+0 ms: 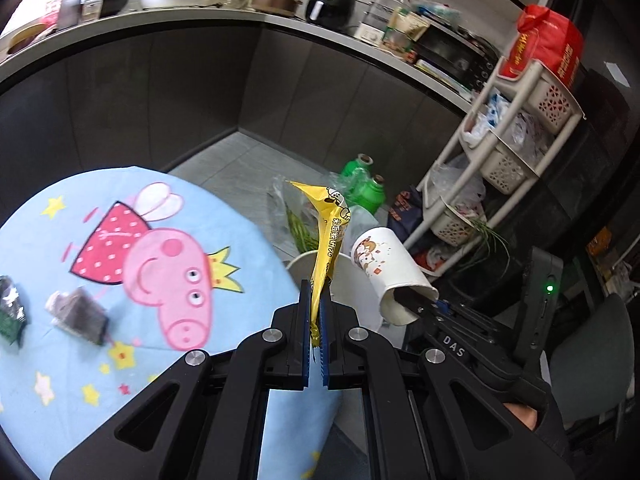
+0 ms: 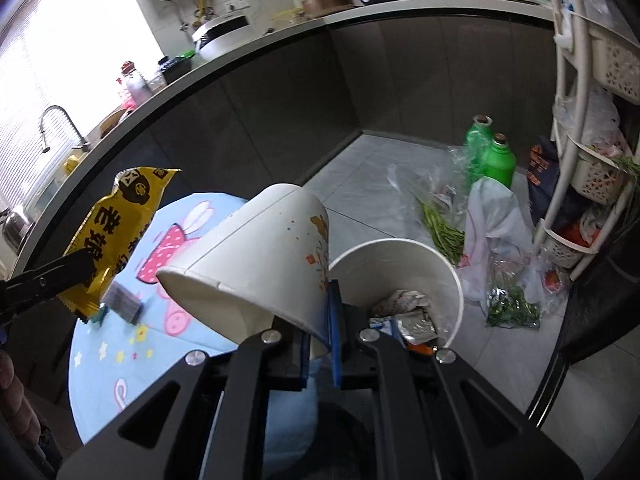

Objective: Collect trash
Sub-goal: 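Carry the paper cup and yellow wrapper over the white bucket and open both tools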

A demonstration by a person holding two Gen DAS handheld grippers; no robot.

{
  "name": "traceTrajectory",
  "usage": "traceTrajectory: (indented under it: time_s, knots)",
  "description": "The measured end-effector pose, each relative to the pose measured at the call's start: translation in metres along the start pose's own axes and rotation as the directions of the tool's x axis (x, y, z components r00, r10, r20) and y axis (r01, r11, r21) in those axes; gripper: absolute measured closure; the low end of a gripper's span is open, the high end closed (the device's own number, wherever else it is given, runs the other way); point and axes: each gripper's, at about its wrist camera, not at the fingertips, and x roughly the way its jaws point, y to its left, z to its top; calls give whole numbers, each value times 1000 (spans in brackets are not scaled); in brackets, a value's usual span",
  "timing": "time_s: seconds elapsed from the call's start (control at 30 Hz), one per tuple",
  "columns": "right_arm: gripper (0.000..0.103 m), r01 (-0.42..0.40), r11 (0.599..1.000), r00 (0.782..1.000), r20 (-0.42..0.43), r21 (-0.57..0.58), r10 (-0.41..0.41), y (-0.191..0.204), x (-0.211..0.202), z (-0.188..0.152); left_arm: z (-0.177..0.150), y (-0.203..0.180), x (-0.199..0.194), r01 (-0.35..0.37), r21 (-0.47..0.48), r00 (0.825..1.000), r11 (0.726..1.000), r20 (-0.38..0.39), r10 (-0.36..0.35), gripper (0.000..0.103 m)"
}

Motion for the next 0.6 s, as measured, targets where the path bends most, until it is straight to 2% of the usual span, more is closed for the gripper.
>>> traceTrajectory:
  time_s: [0.33, 0.6]
  knots:
    - [93, 86, 993, 996, -45, 77, -82, -56, 31, -7, 12, -33, 63, 81, 39, 993, 996, -84, -78, 100]
    - [93, 127, 987, 988, -100, 94, -118, -81, 67, -14, 17, -46, 113, 94, 66, 984, 993, -160, -82, 100]
